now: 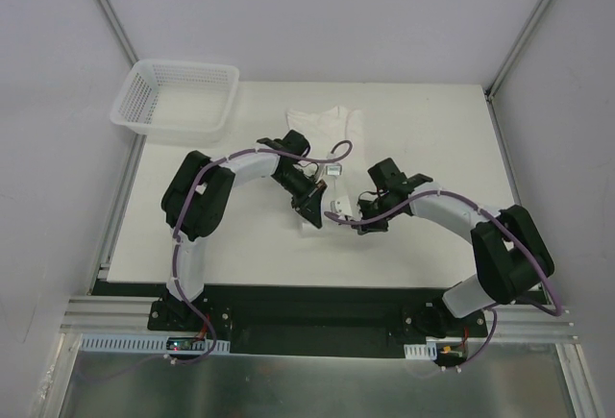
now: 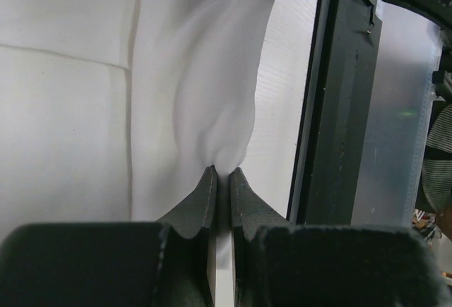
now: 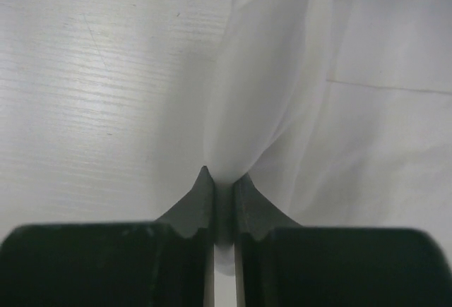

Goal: Roll the t-shirts
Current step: Roll the T-shirt to the center of the board.

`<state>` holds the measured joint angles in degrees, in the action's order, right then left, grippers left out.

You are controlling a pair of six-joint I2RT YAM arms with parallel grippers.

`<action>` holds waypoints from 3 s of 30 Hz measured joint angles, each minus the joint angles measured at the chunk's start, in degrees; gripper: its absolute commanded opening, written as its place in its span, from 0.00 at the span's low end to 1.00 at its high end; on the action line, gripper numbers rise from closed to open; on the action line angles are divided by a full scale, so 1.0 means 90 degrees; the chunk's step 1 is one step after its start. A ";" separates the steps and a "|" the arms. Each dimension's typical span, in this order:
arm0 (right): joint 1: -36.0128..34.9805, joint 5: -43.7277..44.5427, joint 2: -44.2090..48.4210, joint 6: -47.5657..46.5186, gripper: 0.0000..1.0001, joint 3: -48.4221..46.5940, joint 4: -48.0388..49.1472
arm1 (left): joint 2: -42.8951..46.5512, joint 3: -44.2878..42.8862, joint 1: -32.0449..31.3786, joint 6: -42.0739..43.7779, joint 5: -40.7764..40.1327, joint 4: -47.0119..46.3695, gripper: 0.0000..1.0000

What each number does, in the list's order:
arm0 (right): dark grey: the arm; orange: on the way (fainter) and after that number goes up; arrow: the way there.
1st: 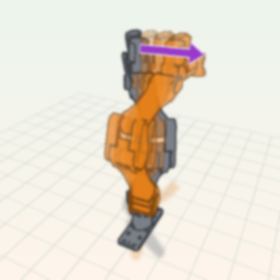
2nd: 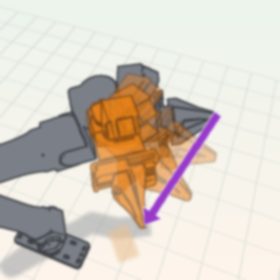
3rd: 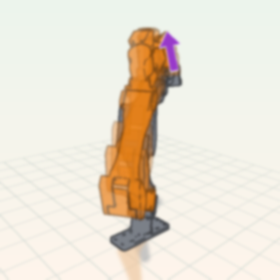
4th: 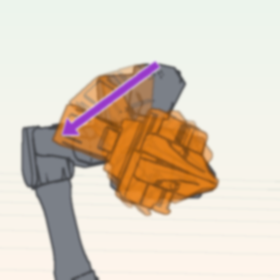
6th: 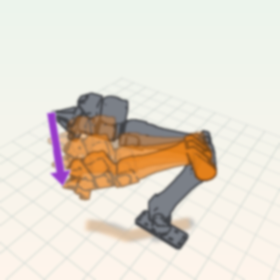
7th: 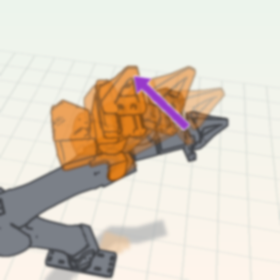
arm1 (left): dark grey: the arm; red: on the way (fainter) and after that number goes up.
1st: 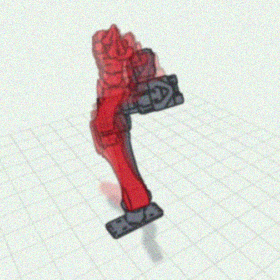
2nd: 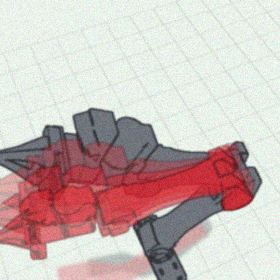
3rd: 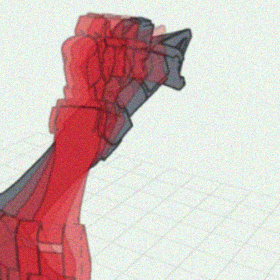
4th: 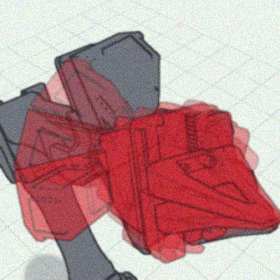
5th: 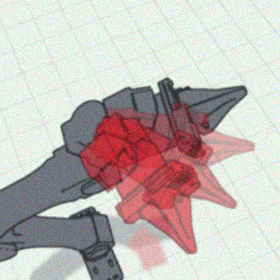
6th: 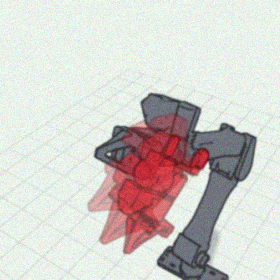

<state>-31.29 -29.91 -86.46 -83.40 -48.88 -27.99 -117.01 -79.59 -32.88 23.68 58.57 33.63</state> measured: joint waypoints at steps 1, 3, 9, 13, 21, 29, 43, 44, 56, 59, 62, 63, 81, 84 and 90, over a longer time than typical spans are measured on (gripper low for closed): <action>0.0000 0.0000 -0.0027 0.0002 0.01 -0.0051 -0.0090 | 0.0000 0.0000 0.0012 -0.0012 0.0019 0.0024 0.00; 0.0000 -0.0053 -0.0029 -0.0005 0.01 -0.0104 -0.0277 | 0.0000 0.0000 0.0034 -0.0036 0.0117 0.0092 0.00; 0.0002 -0.0508 -0.0027 0.0066 0.01 -0.0359 -0.1309 | 0.0019 0.0121 0.0036 -0.0143 0.0459 0.0299 0.00; 0.0002 -0.0792 -0.0087 0.0289 0.01 -0.0699 -0.2028 | 0.0087 0.0432 0.0034 -0.0350 0.0716 0.0379 0.00; 0.0471 -0.1440 -0.1166 0.0425 0.01 -0.1404 -0.3126 | 0.0051 0.0442 0.0107 -0.1052 0.1013 0.0486 0.00; 0.1049 -0.1802 -0.2713 0.0306 0.01 -0.2475 -0.4002 | -0.0726 -0.0248 0.0396 -0.1384 0.1110 0.0544 0.00; 0.1175 -0.1695 -0.4682 0.0250 0.01 -0.4532 -0.5156 | -0.0928 -0.0770 0.0806 -0.1326 -0.0100 0.0724 0.26; 0.1178 -0.1659 -0.4792 0.0284 0.01 -0.4660 -0.5268 | -0.0782 -0.0685 0.0913 -0.1321 -0.0330 0.0692 0.29; 0.1207 -0.1511 -0.5865 0.1066 0.01 -0.5889 -0.6227 | 0.1851 0.1280 0.1399 -0.1190 -0.2324 0.0124 0.52; 0.1207 -0.1481 -0.6028 0.1294 0.01 -0.6091 -0.6334 | 0.2929 0.1863 0.0925 -0.0661 -0.2803 -0.0039 0.59; 0.1214 -0.1484 -0.6093 0.1426 0.01 -0.6147 -0.6390 | 0.3959 0.2297 0.0024 0.0075 -0.3203 -0.0410 0.66; 0.1219 -0.1484 -0.6093 0.1460 0.01 -0.6149 -0.6390 | 0.4262 0.2429 -0.0352 0.0355 -0.3288 -0.0585 0.67; 0.1229 -0.1479 -0.6105 0.1554 0.01 -0.6164 -0.6390 | 0.2985 0.2688 -0.1928 0.2470 -0.4061 -0.1945 0.61; 0.1231 -0.1481 -0.6108 0.1554 0.01 -0.6164 -0.6390 | 0.2803 0.2759 -0.1960 0.2713 -0.4153 -0.2001 0.54; 0.1251 -0.1617 -0.6098 0.1583 0.96 -0.6122 -0.6409 | 0.2283 0.2795 -0.2142 0.3235 -0.4711 -0.2341 0.40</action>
<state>-20.03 -44.47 -141.34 -69.14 -103.98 -85.67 -96.47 -54.43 -52.16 52.80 16.16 12.56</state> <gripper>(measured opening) 0.367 0.474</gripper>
